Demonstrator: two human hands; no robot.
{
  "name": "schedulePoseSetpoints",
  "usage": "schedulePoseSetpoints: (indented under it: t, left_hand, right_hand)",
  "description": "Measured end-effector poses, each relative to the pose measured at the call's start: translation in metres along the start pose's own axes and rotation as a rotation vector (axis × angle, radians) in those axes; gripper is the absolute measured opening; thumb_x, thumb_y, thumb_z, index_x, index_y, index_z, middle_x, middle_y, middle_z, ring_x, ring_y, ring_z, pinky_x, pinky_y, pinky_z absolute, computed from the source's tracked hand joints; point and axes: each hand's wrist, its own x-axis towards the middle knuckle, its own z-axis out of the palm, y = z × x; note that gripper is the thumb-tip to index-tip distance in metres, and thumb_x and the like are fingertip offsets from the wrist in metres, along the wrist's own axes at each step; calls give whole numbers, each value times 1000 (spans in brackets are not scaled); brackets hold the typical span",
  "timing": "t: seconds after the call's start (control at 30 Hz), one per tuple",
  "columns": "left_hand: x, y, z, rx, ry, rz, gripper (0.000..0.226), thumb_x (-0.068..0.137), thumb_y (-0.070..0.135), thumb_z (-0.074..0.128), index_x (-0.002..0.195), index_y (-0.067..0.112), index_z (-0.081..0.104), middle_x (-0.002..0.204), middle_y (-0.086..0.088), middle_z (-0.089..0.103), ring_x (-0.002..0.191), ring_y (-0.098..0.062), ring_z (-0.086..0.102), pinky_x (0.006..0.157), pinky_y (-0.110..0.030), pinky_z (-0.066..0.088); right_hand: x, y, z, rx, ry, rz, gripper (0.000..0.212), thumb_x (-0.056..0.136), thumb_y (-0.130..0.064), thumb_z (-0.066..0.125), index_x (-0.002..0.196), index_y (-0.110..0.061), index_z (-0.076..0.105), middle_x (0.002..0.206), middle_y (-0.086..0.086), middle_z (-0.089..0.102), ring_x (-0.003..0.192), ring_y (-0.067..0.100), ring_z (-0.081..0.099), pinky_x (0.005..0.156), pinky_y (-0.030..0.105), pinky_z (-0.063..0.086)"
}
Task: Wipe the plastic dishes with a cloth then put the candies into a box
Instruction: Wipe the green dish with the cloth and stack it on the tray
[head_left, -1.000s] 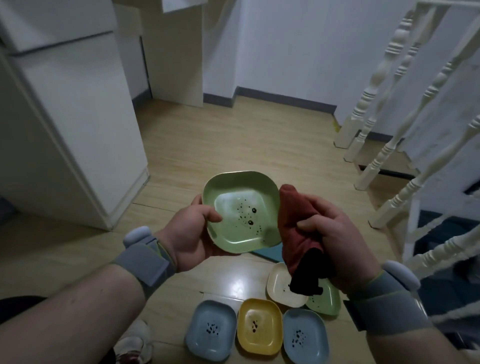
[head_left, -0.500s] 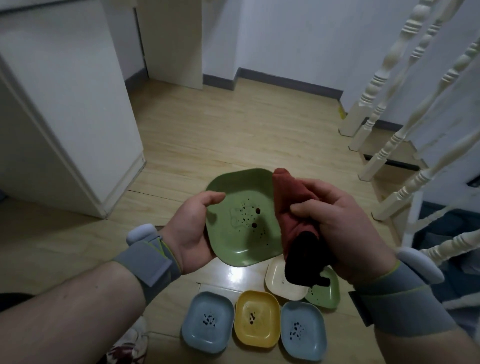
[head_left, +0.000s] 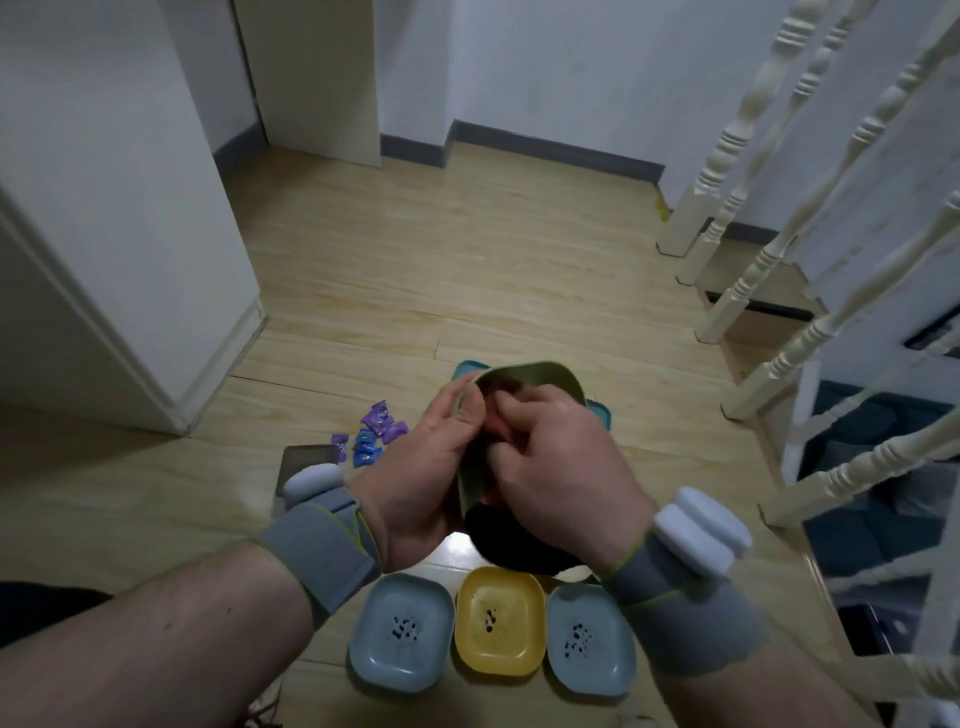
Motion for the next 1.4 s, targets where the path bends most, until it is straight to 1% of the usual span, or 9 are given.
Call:
schedulePoseSetpoints:
  t: [0.1, 0.2, 0.33, 0.5, 0.77, 0.93, 1.07, 1.27, 1.4]
  left_hand:
    - [2, 4, -3, 14, 18, -19, 78, 79, 61, 53, 139, 12, 45, 123, -19, 56, 111, -31, 56, 92, -41, 52]
    - [5, 11, -10, 26, 19, 8, 98, 64, 74, 68, 139, 15, 45, 129, -14, 48, 114, -34, 46, 110, -52, 31]
    - [6, 19, -14, 111, -16, 116, 67, 83, 61, 46, 138, 23, 48, 132, -17, 60, 121, -38, 58, 107, -58, 39]
    - [5, 22, -18, 105, 14, 80, 70, 83, 61, 44, 140, 22, 45, 130, -17, 61, 119, -36, 60, 105, -59, 41]
    - [5, 32, -26, 113, -9, 10, 68, 82, 67, 40, 139, 31, 45, 128, -10, 64, 115, -34, 63, 96, -67, 43]
    - [8, 26, -19, 85, 54, 40, 64, 81, 63, 46, 134, 27, 48, 127, -14, 64, 114, -36, 63, 96, -67, 44]
    - [8, 22, -14, 73, 111, 80, 58, 80, 55, 49, 128, 24, 52, 126, -19, 63, 116, -41, 60, 99, -65, 42]
    - [9, 24, -15, 115, 104, 71, 62, 78, 60, 48, 131, 29, 50, 127, -14, 64, 115, -39, 61, 94, -69, 42]
    - [9, 24, -13, 98, 136, 109, 62, 80, 56, 47, 131, 21, 51, 125, -17, 64, 114, -38, 62, 94, -60, 48]
  right_hand:
    - [-10, -10, 0, -3, -113, -103, 36, 84, -26, 53, 119, -23, 63, 98, 0, 49, 95, 25, 56, 87, 39, 49]
    - [-16, -12, -3, -15, -168, -110, 31, 87, -30, 52, 113, -24, 66, 93, 0, 47, 90, 23, 55, 84, 38, 49]
    - [-25, -15, -2, -136, -280, -99, 27, 91, -39, 48, 94, -21, 68, 91, 1, 46, 84, 27, 57, 78, 37, 51]
    - [-26, -8, -1, -307, -288, -54, 33, 91, -44, 45, 116, -35, 65, 94, -1, 44, 83, 23, 56, 74, 32, 48]
    - [-14, 23, 1, -400, -133, 212, 32, 92, -40, 43, 114, -33, 65, 93, 0, 38, 74, 24, 51, 68, 31, 40]
    - [-13, 31, 17, -317, -196, 139, 31, 92, -41, 45, 115, -34, 64, 97, 0, 41, 84, 26, 58, 78, 34, 50]
    - [-12, 30, 23, -143, -297, 23, 33, 91, -45, 49, 123, -47, 59, 101, -1, 44, 93, 22, 56, 86, 37, 50]
    - [-5, 45, 22, -294, -153, 168, 31, 91, -43, 44, 111, -34, 66, 96, -1, 44, 84, 25, 58, 78, 36, 51]
    - [-15, 30, 27, -168, -207, 24, 32, 91, -40, 48, 120, -40, 62, 98, -1, 44, 90, 23, 56, 81, 35, 50]
